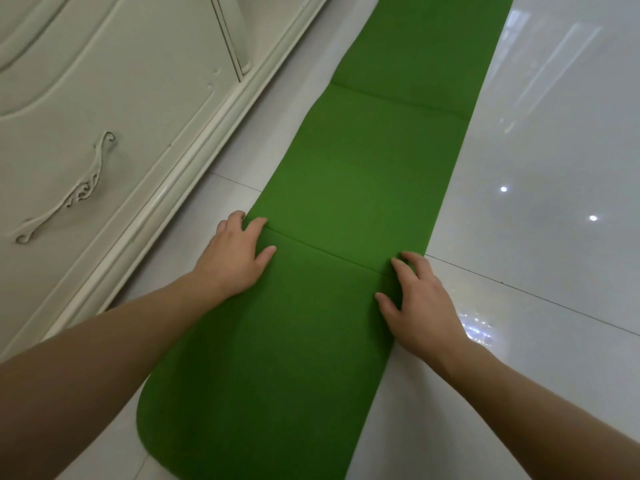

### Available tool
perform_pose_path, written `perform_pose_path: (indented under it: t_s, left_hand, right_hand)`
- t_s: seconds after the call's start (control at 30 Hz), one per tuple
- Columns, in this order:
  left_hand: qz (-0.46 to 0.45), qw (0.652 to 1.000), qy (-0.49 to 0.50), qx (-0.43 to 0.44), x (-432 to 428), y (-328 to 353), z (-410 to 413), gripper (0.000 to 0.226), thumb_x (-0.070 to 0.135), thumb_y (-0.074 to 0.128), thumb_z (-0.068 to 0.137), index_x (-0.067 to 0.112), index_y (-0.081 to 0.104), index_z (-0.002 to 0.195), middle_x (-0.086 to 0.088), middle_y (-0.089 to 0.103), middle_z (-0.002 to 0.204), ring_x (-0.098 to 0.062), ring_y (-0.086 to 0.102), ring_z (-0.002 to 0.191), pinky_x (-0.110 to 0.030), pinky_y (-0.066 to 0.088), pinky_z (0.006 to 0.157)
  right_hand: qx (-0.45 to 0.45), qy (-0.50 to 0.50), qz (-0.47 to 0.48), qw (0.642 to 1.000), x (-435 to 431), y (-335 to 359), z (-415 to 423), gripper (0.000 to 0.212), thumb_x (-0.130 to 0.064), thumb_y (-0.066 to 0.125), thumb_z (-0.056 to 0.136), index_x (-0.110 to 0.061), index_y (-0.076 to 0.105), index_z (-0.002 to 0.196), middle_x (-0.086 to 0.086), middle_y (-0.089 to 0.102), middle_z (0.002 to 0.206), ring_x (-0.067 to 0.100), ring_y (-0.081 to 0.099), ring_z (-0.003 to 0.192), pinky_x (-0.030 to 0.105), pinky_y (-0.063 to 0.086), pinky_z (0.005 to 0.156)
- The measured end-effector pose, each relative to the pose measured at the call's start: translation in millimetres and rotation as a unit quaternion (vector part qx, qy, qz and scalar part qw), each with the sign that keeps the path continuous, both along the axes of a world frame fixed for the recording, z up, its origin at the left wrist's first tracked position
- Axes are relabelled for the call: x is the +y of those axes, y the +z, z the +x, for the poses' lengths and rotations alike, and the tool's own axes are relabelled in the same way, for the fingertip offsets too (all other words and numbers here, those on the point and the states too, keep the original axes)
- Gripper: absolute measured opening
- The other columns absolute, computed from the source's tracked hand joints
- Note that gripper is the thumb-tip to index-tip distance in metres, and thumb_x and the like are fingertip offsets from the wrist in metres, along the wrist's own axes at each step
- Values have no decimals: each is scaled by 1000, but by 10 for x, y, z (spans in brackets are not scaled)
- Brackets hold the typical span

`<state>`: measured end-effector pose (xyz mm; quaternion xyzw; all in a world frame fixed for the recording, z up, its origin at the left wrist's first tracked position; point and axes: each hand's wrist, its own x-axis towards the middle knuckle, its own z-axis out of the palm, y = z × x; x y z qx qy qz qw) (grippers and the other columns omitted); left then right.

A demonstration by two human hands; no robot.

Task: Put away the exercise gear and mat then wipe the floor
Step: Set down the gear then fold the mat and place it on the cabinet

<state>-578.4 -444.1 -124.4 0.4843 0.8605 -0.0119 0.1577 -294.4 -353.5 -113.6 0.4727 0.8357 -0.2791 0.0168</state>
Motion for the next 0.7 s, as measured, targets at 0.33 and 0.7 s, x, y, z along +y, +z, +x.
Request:
perform_pose_path:
  t_s: [0.33,0.7]
  left_hand:
    - [71,994,71,-34,59,69,25,47,30,56,96,23,41,140,-15,47,125,-31,47,115,-44,42,100]
    - [138,978,107,-114,114,369,377,45,17,53,100,21,39,142,-11,39,137,-18,51,102,-34,41,97]
  right_hand:
    - [44,-17,9,999,36,84,11,48,-19,65,89,-6,50,133,3,40,136,27,56,109,30,42,95]
    - [71,-9,71,995,243,412,364,47,-16,64,90,-6,52,134,3,43,135,25,56,110,30,42,97]
